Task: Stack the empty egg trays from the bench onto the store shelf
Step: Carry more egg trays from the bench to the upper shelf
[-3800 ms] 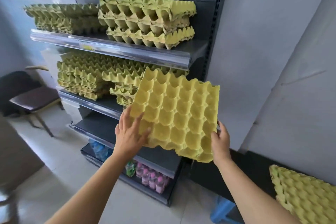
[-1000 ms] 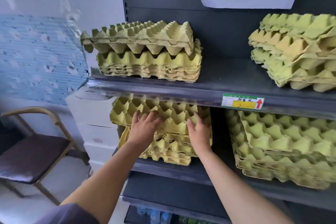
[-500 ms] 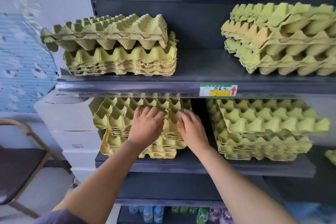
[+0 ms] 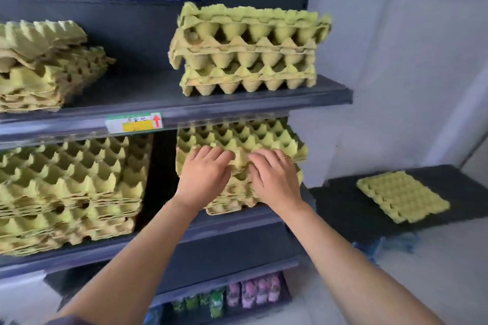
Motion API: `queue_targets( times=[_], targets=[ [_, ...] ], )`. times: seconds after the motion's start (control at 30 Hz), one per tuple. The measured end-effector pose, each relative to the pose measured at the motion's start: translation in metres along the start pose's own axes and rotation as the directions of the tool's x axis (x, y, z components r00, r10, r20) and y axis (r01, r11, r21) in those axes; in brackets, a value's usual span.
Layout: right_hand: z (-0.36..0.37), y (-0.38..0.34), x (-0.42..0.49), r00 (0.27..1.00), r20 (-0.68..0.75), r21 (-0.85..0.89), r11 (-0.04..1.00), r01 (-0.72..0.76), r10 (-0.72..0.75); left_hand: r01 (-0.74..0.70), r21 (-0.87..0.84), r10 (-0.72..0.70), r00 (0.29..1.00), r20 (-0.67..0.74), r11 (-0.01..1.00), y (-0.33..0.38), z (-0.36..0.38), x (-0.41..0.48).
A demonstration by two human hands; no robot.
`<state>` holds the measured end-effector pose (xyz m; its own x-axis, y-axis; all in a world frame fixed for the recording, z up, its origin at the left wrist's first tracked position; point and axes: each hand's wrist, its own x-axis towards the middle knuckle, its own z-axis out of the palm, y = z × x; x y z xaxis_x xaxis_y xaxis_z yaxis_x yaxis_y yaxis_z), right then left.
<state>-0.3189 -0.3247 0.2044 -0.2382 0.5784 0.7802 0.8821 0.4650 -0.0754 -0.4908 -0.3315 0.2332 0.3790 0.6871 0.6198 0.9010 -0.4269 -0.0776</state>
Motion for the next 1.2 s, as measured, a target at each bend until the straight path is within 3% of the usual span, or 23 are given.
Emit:
queue_targets(
  times=[0.17, 0.5, 0.73, 0.93, 1.2],
  targets=[
    [-0.056, 0.106, -0.050, 0.989, 0.062, -0.133, 0.983, -0.124, 0.133, -0.068, -0.061, 0.076, 0.988, 0.133, 0.996, 0.102, 0.029, 0.043],
    [-0.123, 0.298, -0.121, 0.867, 0.157, -0.368, 0.843, -0.392, 0.472, -0.321, -0.244, 0.356, 0.928, 0.113, 0.915, 0.256, 0.118, 0.146],
    [-0.140, 0.427, -0.143, 0.718, 0.227, -0.514, 0.707, -0.485, 0.658, -0.330, -0.412, 0.423, 0.893, 0.157, 0.849, 0.348, 0.218, 0.233],
    [-0.163, 0.531, -0.170, 0.546, 0.277, -0.589, 0.589, -0.553, 0.790, -0.358, -0.457, 0.529, 0.782, 0.330, 0.814, 0.426, 0.297, 0.288],
    [-0.178, 0.670, -0.209, 0.432, 0.361, -0.618, 0.559, -0.553, 0.827, -0.377, -0.418, 0.552, 0.687, 0.472, 0.827, 0.517, 0.380, 0.338]
  ],
)
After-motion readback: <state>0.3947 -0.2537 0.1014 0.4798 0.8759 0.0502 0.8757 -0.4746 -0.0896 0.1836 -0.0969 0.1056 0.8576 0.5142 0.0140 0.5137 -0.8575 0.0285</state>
